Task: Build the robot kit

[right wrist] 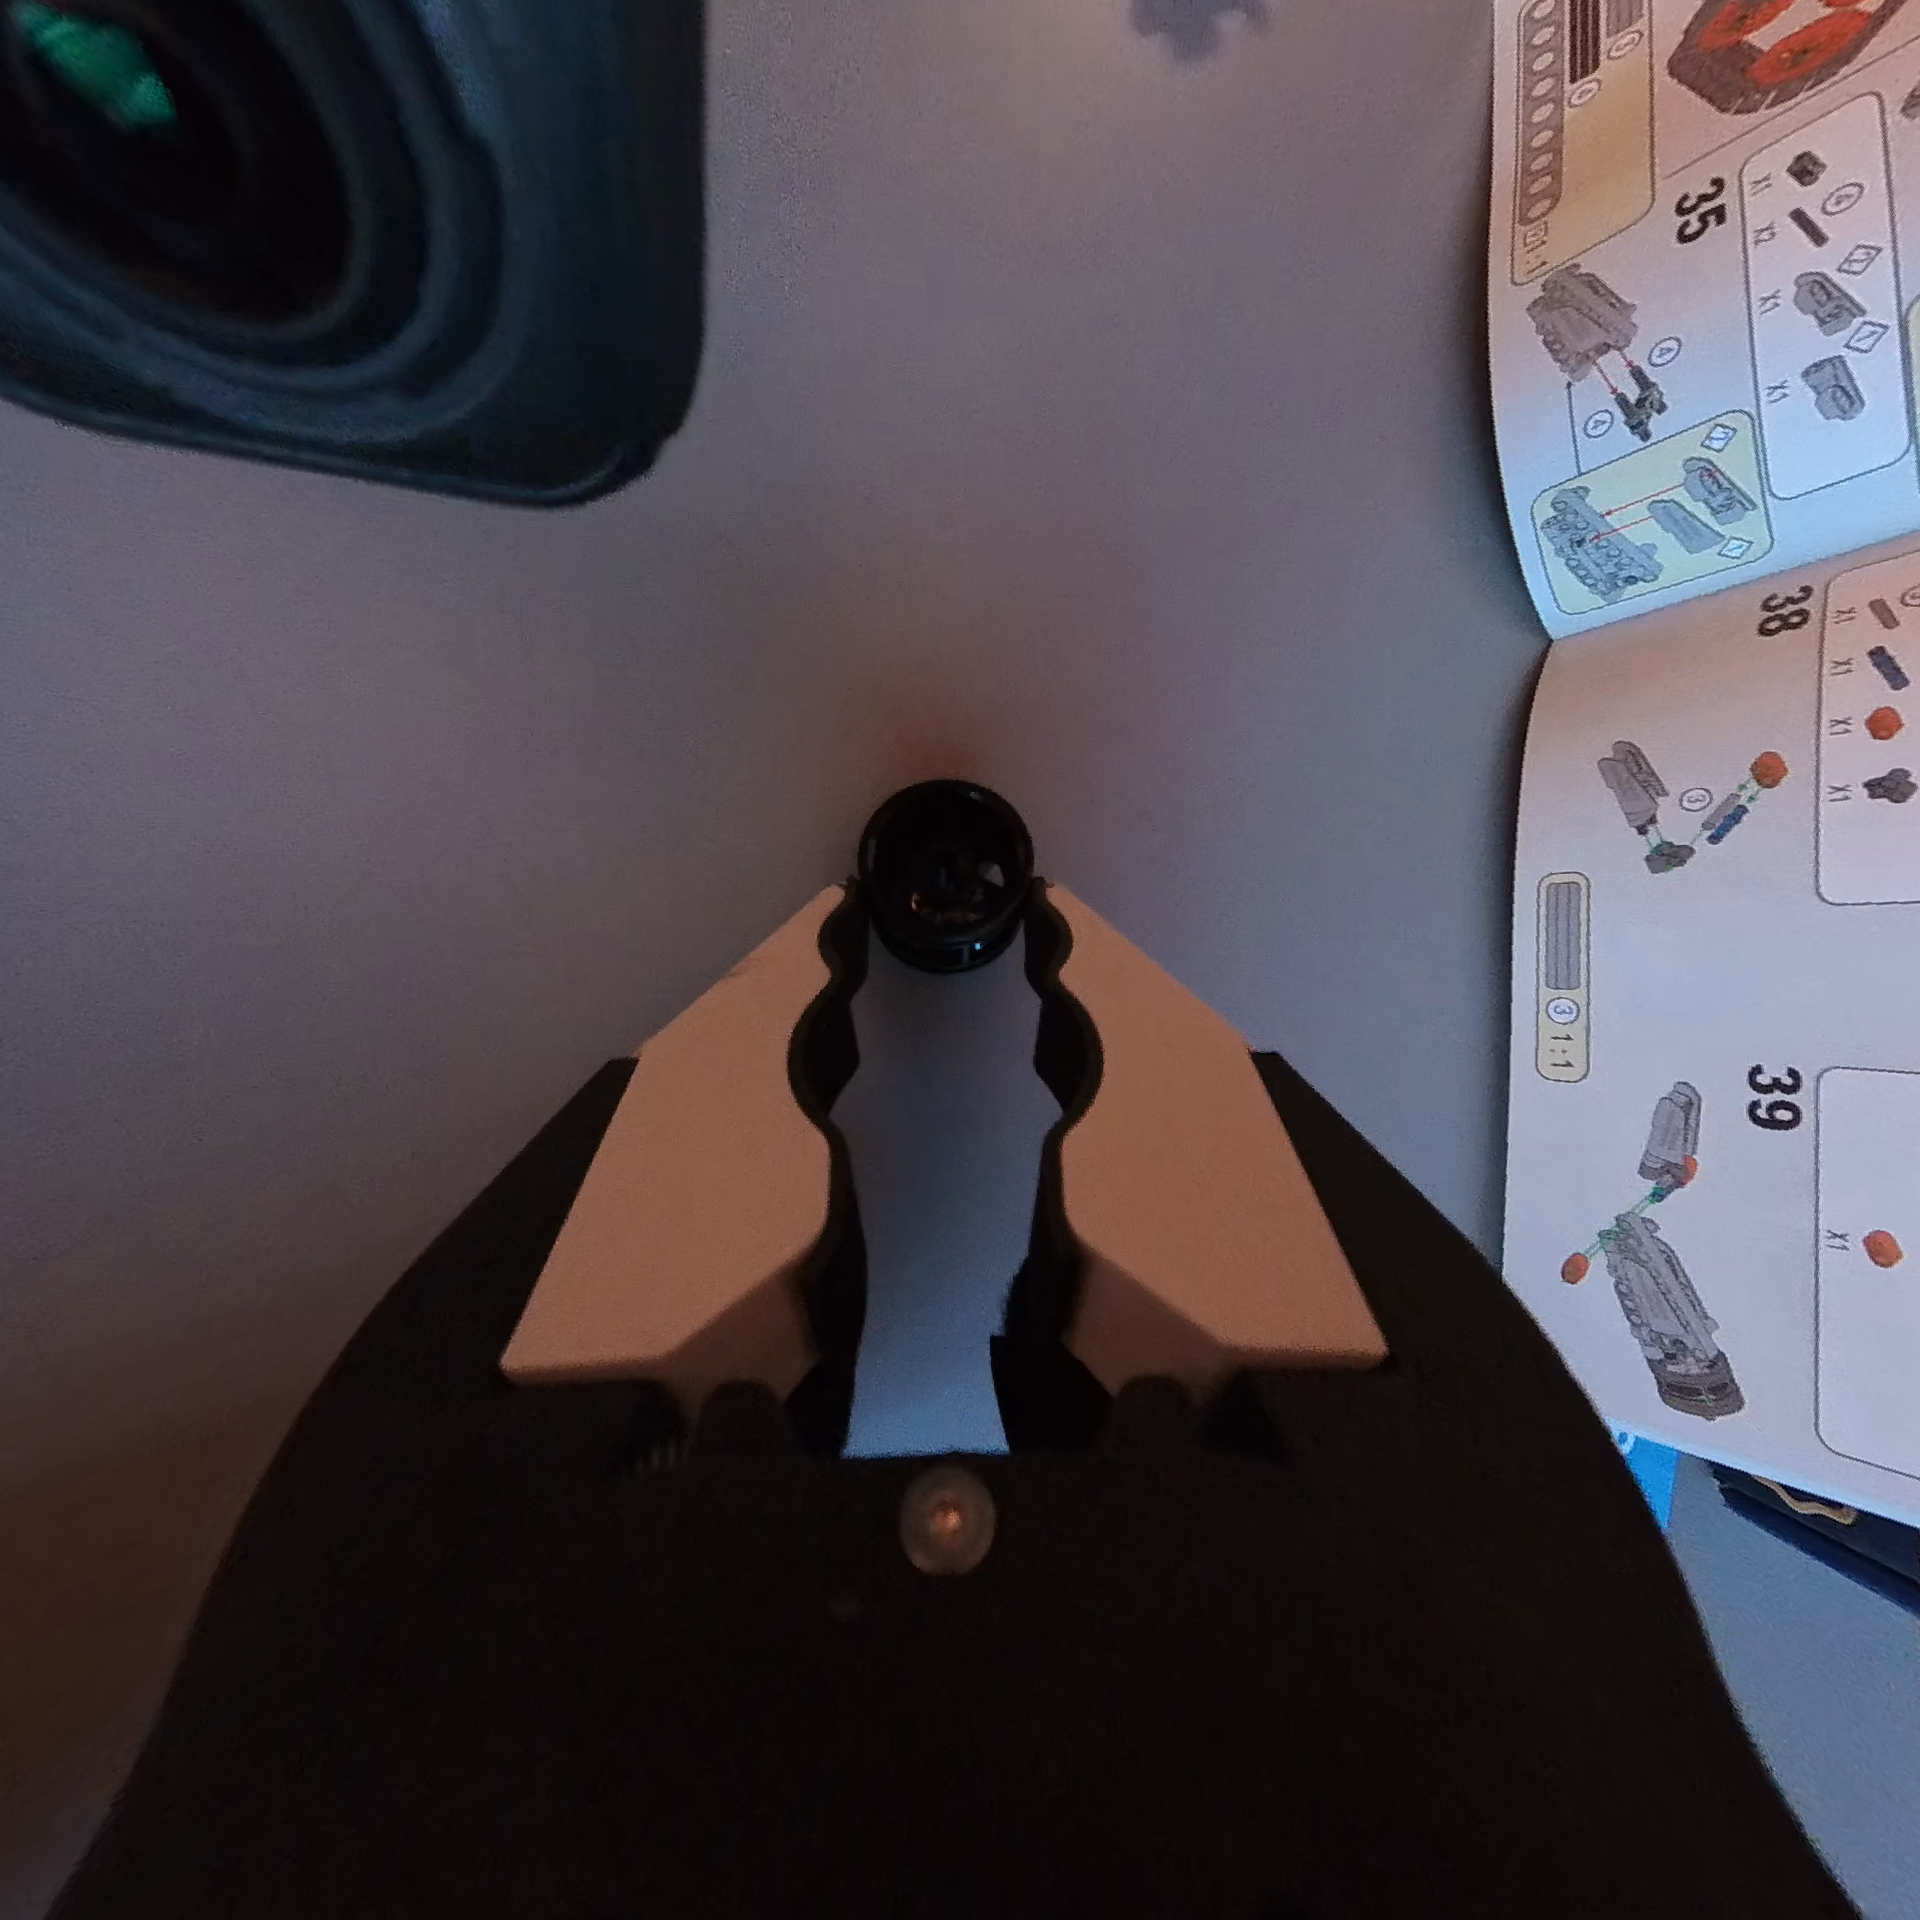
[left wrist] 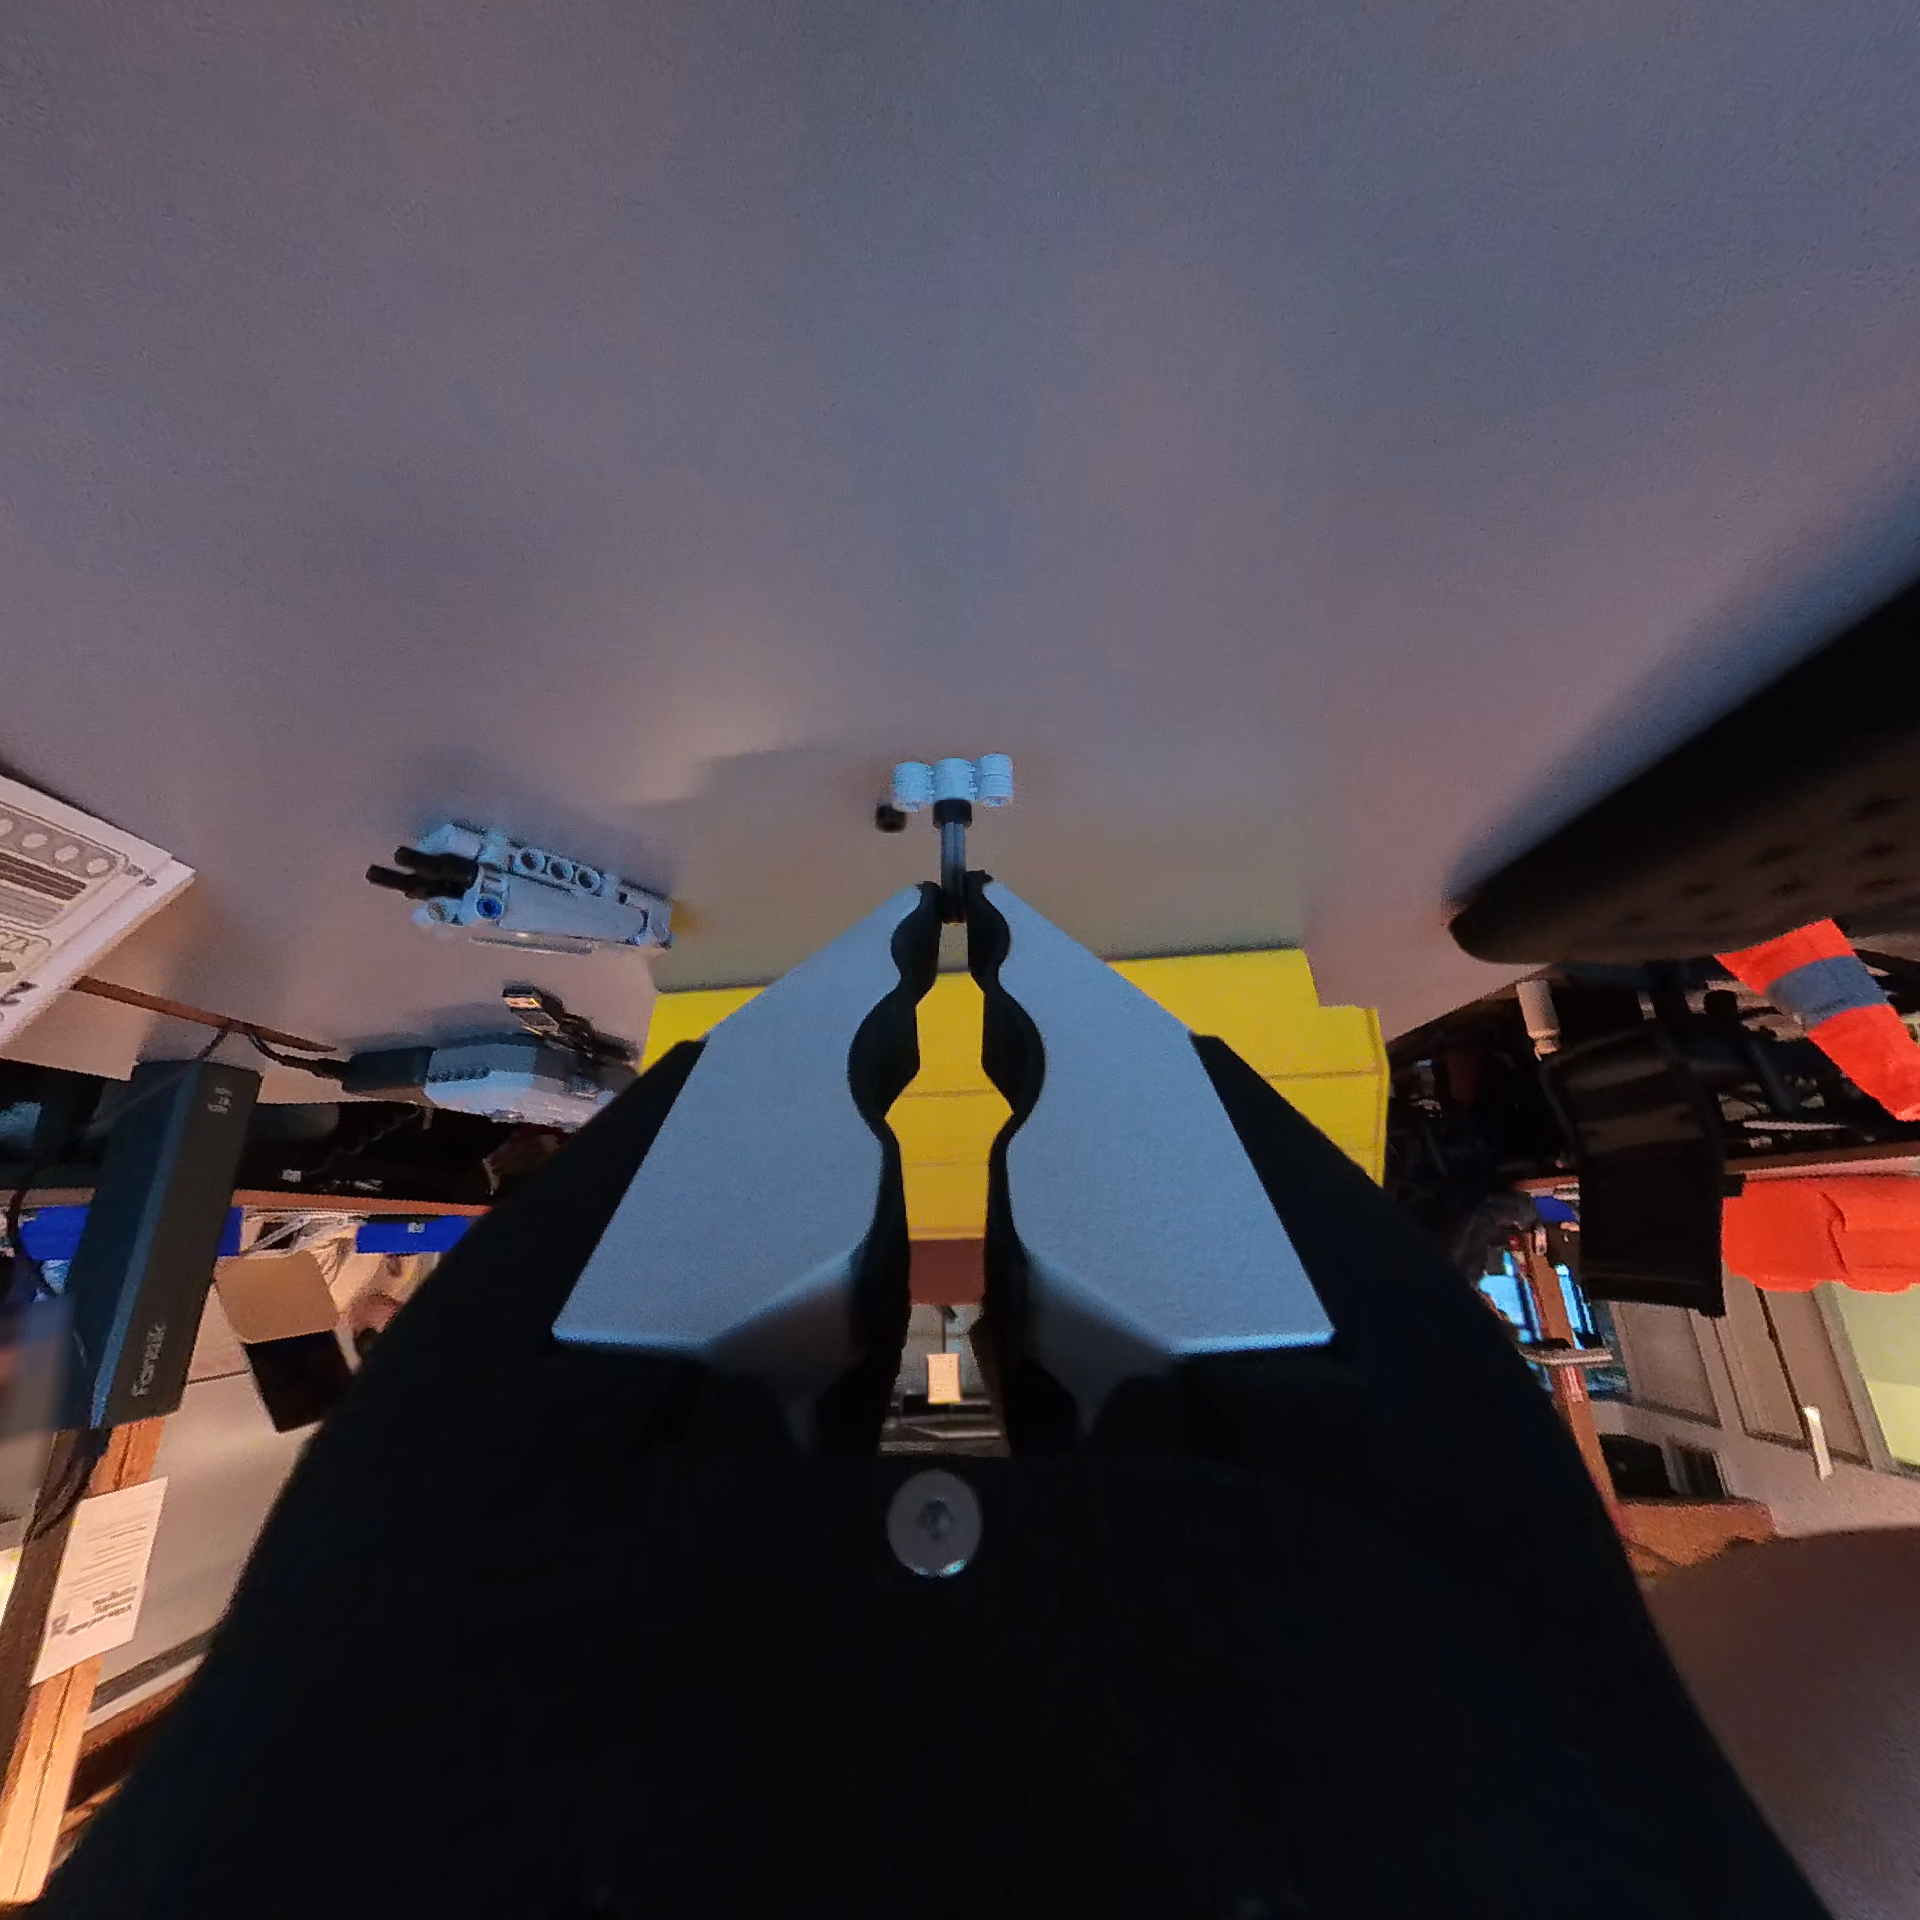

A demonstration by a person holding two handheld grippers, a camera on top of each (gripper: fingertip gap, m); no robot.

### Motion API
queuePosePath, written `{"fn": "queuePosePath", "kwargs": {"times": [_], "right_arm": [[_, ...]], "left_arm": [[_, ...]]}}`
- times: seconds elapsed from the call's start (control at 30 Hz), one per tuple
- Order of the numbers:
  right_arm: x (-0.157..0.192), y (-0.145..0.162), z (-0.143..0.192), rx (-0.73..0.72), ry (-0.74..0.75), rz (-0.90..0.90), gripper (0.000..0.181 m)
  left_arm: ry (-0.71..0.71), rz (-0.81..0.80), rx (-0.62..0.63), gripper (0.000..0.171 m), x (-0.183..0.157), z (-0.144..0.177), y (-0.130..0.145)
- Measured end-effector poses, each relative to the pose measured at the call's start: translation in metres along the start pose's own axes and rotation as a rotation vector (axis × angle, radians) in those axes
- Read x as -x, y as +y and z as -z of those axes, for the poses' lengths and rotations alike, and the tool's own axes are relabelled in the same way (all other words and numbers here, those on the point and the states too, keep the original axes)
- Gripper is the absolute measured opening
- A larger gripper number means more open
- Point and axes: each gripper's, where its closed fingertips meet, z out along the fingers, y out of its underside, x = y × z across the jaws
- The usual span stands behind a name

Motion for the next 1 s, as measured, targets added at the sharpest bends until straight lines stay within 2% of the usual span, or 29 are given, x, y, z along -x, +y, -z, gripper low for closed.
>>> {"fn": "queuePosePath", "kwargs": {"times": [0.4,0.57,0.77,0.87,1.0], "right_arm": [[-0.002,0.003,0.0,-0.017,-0.01,-0.029,0.03],[-0.003,0.003,-0.001,-0.02,-0.011,-0.034,0.03],[-0.003,0.003,-0.001,-0.027,-0.014,-0.042,0.03],[-0.003,0.004,-0.001,-0.028,-0.014,-0.044,0.03],[-0.003,0.004,-0.001,-0.031,-0.016,-0.047,0.03]], "left_arm": [[0.018,0.019,0.049,0.002,-0.011,-0.013,-0.005],[0.011,0.023,0.058,0.021,-0.01,-0.017,-0.008],[0.009,0.074,0.0,0.03,-0.004,-0.006,-0.009],[-0.005,0.158,-0.157,0.031,0.003,0.014,-0.005],[-0.041,0.399,-0.577,0.03,0.015,0.044,0.006]]}}
